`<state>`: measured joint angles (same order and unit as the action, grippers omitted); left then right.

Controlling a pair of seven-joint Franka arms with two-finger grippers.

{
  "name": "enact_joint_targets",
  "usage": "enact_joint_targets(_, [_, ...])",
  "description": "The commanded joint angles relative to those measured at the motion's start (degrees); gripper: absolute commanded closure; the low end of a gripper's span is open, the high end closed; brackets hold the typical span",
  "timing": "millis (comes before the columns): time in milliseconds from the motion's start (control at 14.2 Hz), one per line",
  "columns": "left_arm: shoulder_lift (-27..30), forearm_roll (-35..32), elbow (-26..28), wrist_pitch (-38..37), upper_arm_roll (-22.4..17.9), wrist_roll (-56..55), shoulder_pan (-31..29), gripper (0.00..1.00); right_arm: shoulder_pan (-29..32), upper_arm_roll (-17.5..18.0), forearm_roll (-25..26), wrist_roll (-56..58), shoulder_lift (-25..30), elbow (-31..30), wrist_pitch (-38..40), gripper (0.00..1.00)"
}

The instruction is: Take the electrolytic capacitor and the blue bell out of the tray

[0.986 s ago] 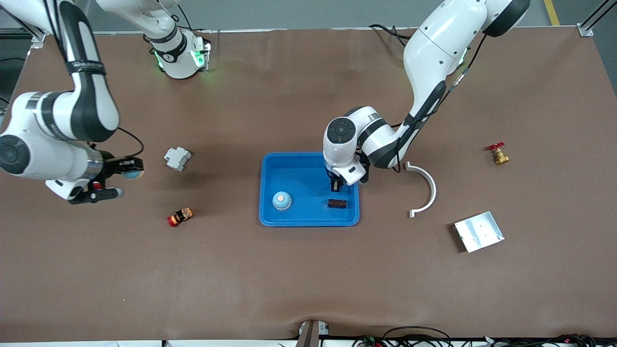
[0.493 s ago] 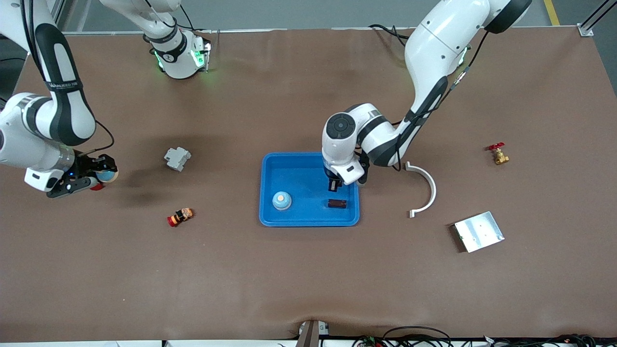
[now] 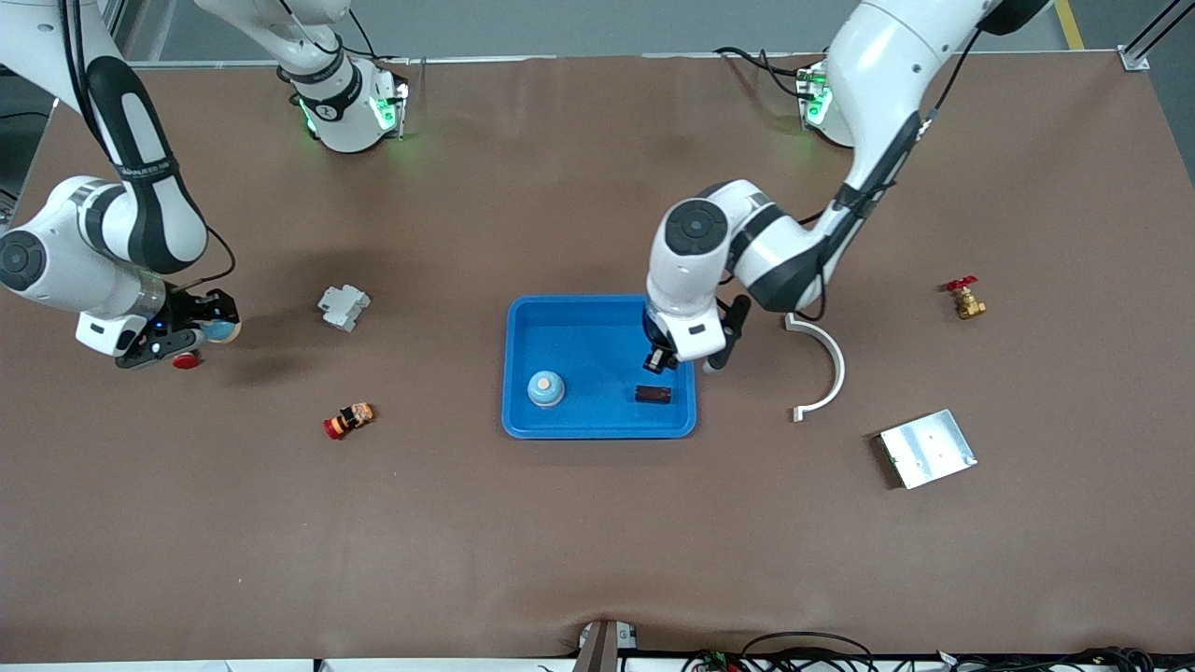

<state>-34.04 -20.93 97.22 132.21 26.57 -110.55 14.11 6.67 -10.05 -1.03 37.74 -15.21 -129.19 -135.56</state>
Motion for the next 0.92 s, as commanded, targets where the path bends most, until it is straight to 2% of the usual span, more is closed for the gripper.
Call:
enact_joint_targets(0, [1.5, 1.1, 1.5, -3.3, 4.2, 8.9, -5.8, 1.0, 1.8, 1.0, 0.8, 0.7, -1.5, -0.8, -2.1, 0.87])
enact_joint_targets(70, [2.5, 1.1, 1.7, -5.0, 5.5, 14.0, -8.0, 1.0, 2.4, 1.0, 1.1, 0.8, -1.8, -0.6, -3.0, 0.87])
enact_joint_targets(141, [2.8, 1.1, 1.6, -7.6, 7.3, 21.8, -10.0, 1.0, 2.4, 1.0, 1.2, 0.6, -2.0, -0.6, -3.1, 0.77])
enact_joint_targets(282, [3.5, 0.6, 1.6, -11.0, 9.4, 34.5, -12.9, 1.0, 2.6, 1.0, 1.2, 0.3, -3.3, -0.4, -3.5, 0.39])
enact_joint_targets(352, [3.9, 0.6, 1.7, -11.9, 9.4, 42.8, -13.7, 1.0, 3.3, 1.1, 1.1, 0.1, -3.9, 0.2, -3.3, 0.0])
enact_joint_targets(423, [4.0, 0.6, 1.7, -13.3, 9.5, 49.0, -14.3, 1.0, 3.9, 1.2, 1.1, 0.0, -4.3, 0.6, -2.9, 0.0])
enact_joint_targets(634, [4.4, -0.2, 2.4, -14.3, 9.5, 57.8, -15.9, 1.0, 4.0, 1.2, 0.3, -0.4, -4.3, 3.4, 0.8, 0.0])
enact_joint_targets(775, [5.7, -2.2, 4.2, -13.6, 9.6, 69.0, -19.0, 1.0, 3.0, 1.4, 0.1, -1.0, -4.0, 9.3, 9.7, 0.0])
enact_joint_targets(846, [7.5, -2.2, 6.8, -11.7, 10.6, 73.5, -21.3, 1.0, 1.7, 1.8, -0.5, -4.3, -4.1, 13.4, 15.4, 0.0])
